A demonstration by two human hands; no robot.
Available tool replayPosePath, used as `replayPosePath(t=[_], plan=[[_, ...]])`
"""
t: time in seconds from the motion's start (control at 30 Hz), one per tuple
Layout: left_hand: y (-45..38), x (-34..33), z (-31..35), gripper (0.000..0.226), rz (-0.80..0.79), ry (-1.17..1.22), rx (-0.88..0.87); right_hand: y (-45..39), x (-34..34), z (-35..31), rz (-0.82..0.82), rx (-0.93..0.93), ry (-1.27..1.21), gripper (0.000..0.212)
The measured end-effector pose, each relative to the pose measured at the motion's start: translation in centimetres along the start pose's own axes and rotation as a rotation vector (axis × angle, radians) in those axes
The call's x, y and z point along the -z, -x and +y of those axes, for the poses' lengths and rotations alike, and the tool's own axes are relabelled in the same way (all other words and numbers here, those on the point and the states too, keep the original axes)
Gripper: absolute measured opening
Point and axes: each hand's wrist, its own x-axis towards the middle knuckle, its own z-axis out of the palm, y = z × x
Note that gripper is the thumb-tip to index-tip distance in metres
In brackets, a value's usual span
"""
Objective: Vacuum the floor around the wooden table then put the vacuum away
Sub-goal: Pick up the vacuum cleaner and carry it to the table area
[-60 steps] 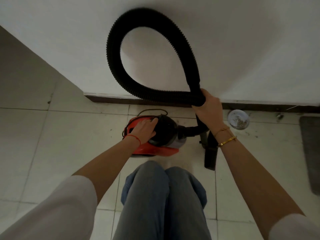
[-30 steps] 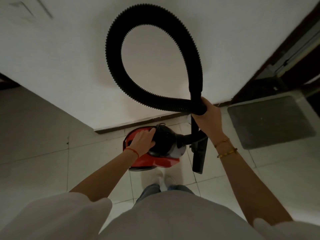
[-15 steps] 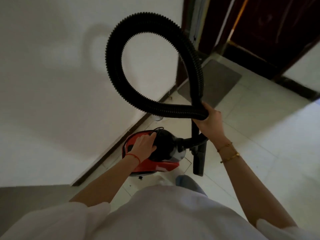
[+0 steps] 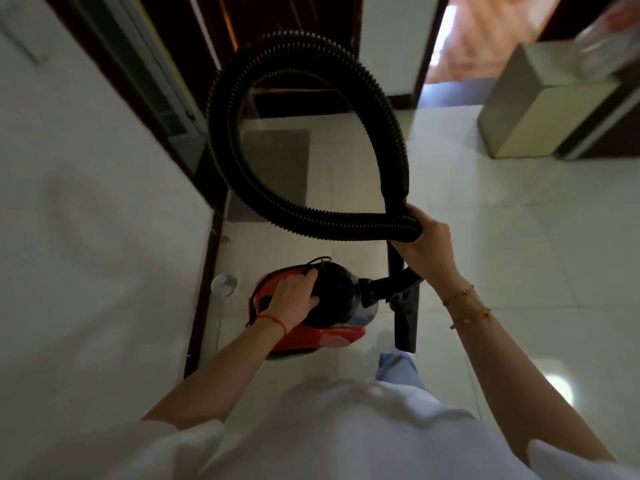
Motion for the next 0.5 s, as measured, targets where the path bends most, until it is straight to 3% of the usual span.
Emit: replayPosePath(t=[0.23,0.5], plan=[[-7.9,0.1,11.6,0.030,-0.058,-0.089,-0.219,1.2,10.6,7.9,0.204,-0.129,0.049,0.044],[-15.9,-2.2,28.1,0.027,-0.103,-0.123,-0.410,2.3,24.3,18.2,0.369,-0.243,0.119,0.037]])
